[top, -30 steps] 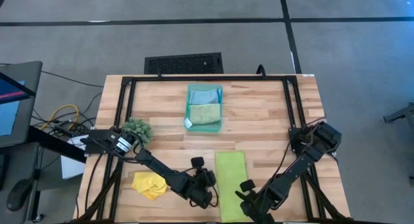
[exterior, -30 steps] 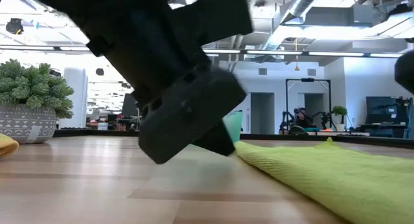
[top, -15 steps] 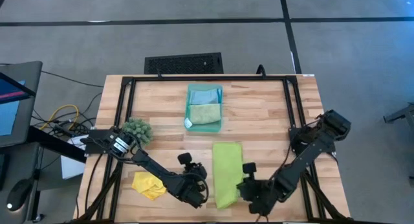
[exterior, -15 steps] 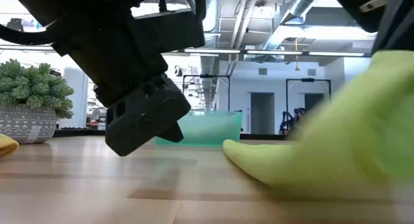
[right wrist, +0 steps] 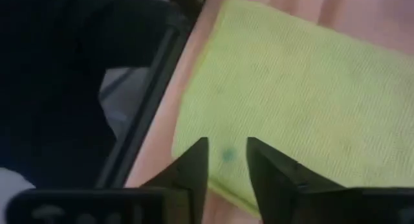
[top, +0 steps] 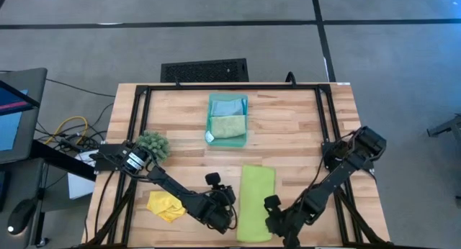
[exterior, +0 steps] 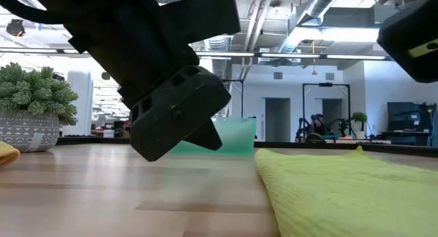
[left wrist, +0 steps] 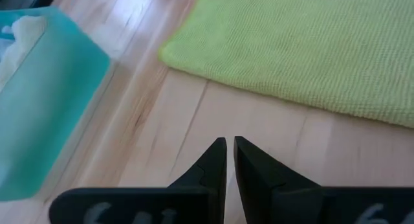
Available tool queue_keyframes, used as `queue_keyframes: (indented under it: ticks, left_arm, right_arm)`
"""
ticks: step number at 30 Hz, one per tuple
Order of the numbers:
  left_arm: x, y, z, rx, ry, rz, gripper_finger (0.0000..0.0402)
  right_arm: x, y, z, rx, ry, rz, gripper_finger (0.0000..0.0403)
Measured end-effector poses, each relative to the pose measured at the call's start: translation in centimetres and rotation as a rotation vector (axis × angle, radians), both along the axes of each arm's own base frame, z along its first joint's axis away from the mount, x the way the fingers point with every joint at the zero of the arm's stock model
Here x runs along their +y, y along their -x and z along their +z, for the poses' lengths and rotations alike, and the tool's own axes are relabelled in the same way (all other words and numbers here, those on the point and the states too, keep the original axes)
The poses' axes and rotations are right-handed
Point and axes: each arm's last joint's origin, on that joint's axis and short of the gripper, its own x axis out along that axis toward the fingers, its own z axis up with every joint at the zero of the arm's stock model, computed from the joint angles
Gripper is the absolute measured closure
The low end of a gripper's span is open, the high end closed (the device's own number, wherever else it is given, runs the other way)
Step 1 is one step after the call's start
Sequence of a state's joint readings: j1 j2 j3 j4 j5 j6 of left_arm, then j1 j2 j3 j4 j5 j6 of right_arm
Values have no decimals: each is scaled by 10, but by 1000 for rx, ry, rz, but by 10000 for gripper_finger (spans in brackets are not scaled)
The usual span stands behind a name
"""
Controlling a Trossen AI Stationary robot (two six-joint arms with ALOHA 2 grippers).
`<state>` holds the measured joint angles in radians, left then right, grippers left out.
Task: Fold microfiber towels
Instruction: Fold the light green microfiber cloth
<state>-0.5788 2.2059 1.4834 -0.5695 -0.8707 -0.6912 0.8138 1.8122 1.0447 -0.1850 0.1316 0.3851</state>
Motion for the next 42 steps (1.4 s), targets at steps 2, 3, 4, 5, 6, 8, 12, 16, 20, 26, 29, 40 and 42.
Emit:
queue_keyframes:
  ticks: [2, 3, 4, 5, 6, 8, 12, 16, 20, 26, 29, 40, 42]
  left_arm:
    - [1, -2, 0, -3, 12, -8, 379]
    - [2, -5, 0, -4, 29, -16, 379]
    - [3, -9, 1, -8, 47, -29, 379]
    - [4, -13, 1, -17, 67, -41, 379]
    - [6, -18, 2, -29, 85, -56, 379]
    - [10, -27, 2, -55, 100, -90, 379]
    - [28, -47, 9, -120, 56, -107, 379]
    - [64, -68, 11, -111, 124, -141, 379]
    - [104, -81, -2, -51, 241, -122, 379]
    - [129, -76, -13, 13, 230, 60, 379]
    - [127, -57, -13, 67, 39, 213, 379]
    - [88, -39, 22, -39, -62, 188, 379]
    - [81, -46, 20, -65, -9, 130, 379]
  right_arm:
    - [-3, 2, -2, 23, 40, 16, 246]
    - [-6, 4, -4, 44, 71, 15, 236]
    - [-10, 6, -7, 62, 113, -1, 227]
    - [-16, 9, -12, 69, 165, -33, 220]
    - [-22, 12, -18, 67, 215, -71, 215]
    - [-35, 19, -26, 41, 286, -137, 210]
    - [-55, 32, -28, -5, 317, -226, 215]
    - [-65, 47, -15, -98, 237, -256, 231]
    - [-73, 64, -8, -238, 176, -289, 246]
    - [-84, 73, -19, -351, 102, -341, 264]
    - [-88, 72, -21, -347, 101, -351, 270]
    - [-90, 62, -18, -318, -21, -337, 278]
    - [-90, 64, -20, -262, -47, -344, 278]
